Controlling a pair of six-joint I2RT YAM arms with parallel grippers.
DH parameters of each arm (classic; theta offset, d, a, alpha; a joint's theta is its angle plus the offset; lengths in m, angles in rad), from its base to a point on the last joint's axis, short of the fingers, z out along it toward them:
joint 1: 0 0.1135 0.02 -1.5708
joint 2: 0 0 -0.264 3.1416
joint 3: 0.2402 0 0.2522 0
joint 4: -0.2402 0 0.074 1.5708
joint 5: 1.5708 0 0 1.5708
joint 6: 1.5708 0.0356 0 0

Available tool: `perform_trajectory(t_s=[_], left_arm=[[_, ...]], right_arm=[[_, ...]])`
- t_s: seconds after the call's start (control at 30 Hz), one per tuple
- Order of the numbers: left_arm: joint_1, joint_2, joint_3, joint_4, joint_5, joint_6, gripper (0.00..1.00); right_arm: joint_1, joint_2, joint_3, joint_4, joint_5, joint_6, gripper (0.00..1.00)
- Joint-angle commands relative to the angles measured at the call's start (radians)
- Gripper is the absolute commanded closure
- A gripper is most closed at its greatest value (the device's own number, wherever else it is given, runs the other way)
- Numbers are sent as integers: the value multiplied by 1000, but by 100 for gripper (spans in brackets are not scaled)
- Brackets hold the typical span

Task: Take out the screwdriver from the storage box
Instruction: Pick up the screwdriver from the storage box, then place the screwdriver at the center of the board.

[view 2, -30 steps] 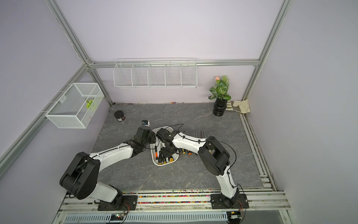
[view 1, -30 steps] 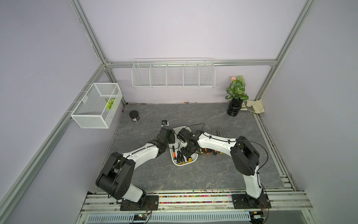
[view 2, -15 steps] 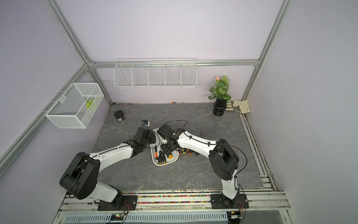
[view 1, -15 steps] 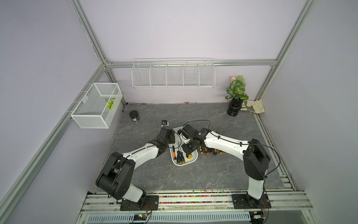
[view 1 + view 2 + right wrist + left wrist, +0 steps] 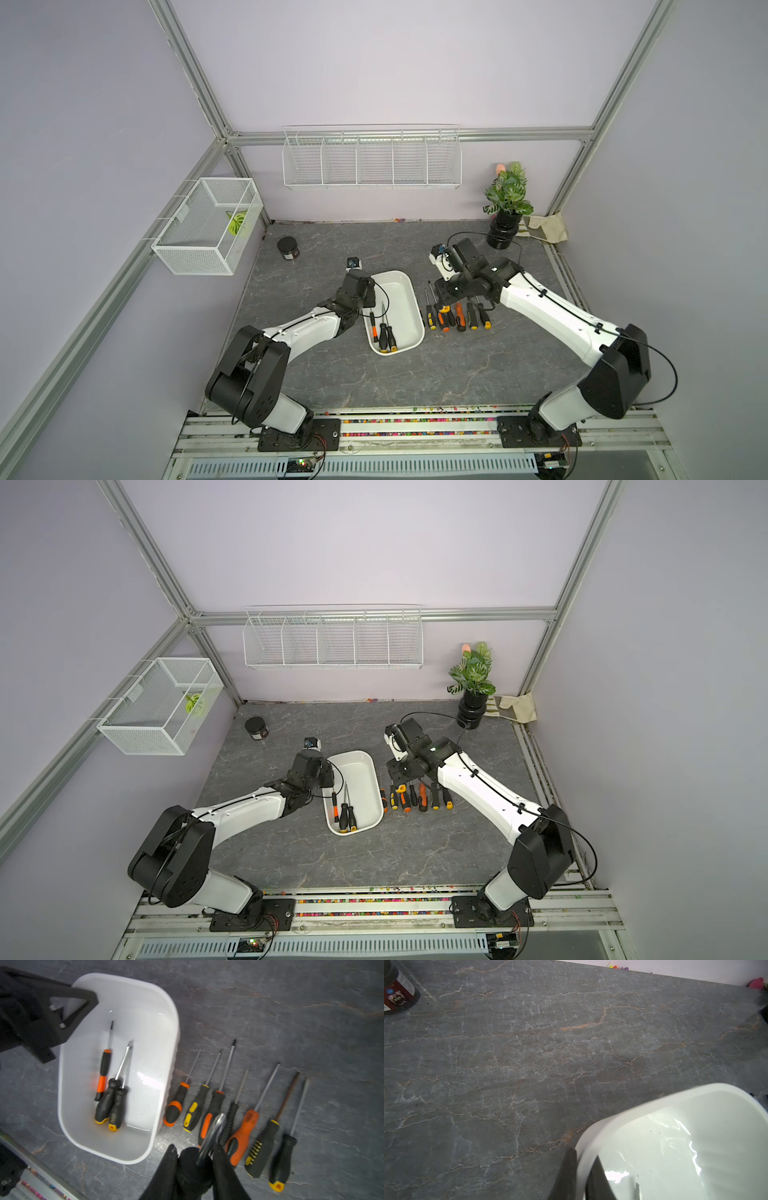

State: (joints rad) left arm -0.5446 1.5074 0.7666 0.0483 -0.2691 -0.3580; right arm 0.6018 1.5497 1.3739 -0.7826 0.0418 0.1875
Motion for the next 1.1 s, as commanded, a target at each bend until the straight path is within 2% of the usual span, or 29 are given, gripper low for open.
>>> perform_trajectory(t_s=[0.0, 0.13, 0.33, 0.6, 1.07], left_arm=[[-1, -1, -1, 7, -18, 17, 100], [0, -12, -1, 1, -23, 19, 100], [0, 3, 1, 10, -15, 17, 100], [0, -20, -12, 8, -27, 23, 100], [3, -38, -9, 6, -16, 19, 100]], right_arm=[[-112, 32, -49, -52, 85, -44, 100], [-242, 79, -82, -19, 83, -62, 100], [-335, 172, -65, -24, 229, -99, 100], [-359, 305, -45, 14, 363, -115, 100], [-340, 330, -85, 21, 327, -118, 100]])
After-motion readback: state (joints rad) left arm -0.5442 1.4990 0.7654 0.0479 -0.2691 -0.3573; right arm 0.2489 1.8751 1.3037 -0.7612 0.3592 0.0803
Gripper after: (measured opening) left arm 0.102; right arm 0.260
